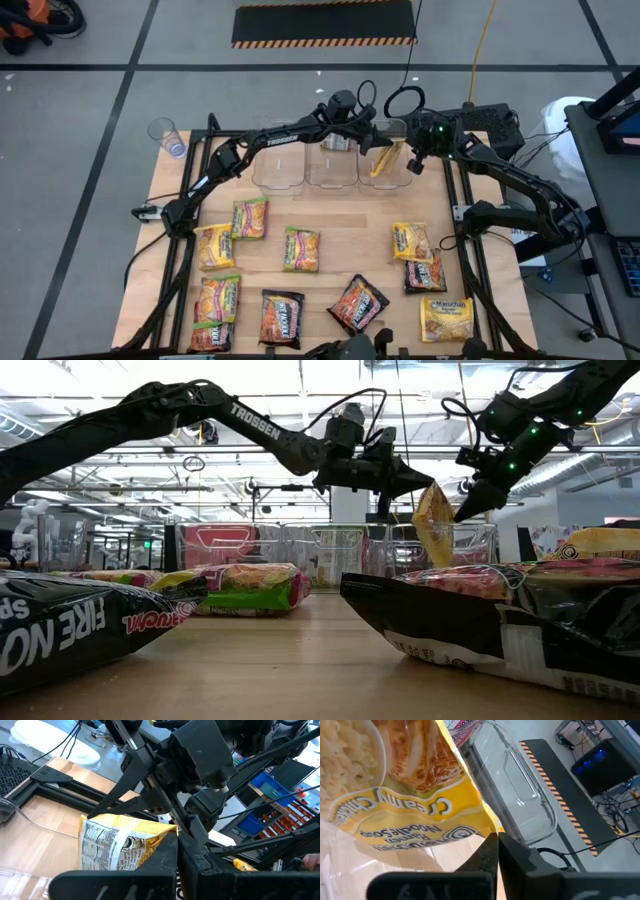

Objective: Sort Maruchan noodles
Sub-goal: Put the yellow noodle pack into the right transparent bin

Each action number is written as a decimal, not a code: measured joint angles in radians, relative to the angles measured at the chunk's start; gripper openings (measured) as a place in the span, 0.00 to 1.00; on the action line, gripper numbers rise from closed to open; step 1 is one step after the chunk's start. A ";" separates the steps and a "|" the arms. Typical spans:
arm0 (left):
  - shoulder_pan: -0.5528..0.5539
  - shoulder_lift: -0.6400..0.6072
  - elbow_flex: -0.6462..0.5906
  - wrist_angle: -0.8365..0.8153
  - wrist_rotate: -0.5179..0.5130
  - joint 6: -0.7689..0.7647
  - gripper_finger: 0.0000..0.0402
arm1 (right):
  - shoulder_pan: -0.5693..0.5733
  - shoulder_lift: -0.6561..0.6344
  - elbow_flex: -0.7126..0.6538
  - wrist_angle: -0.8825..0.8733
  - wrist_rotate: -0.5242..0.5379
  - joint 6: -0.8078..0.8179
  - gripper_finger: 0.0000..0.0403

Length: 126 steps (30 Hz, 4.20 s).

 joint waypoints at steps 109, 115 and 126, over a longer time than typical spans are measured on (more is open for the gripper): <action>0.033 -0.004 0.001 -0.049 0.403 -0.060 0.00 | -0.005 -0.001 0.000 0.028 -0.325 0.009 0.00; 0.034 -0.004 0.001 -0.049 0.403 -0.052 0.00 | -0.005 -0.001 0.000 0.029 -0.342 0.030 0.00; 0.070 -0.004 0.001 -0.050 0.288 -0.058 0.00 | -0.006 -0.039 0.000 0.028 -0.308 0.037 0.00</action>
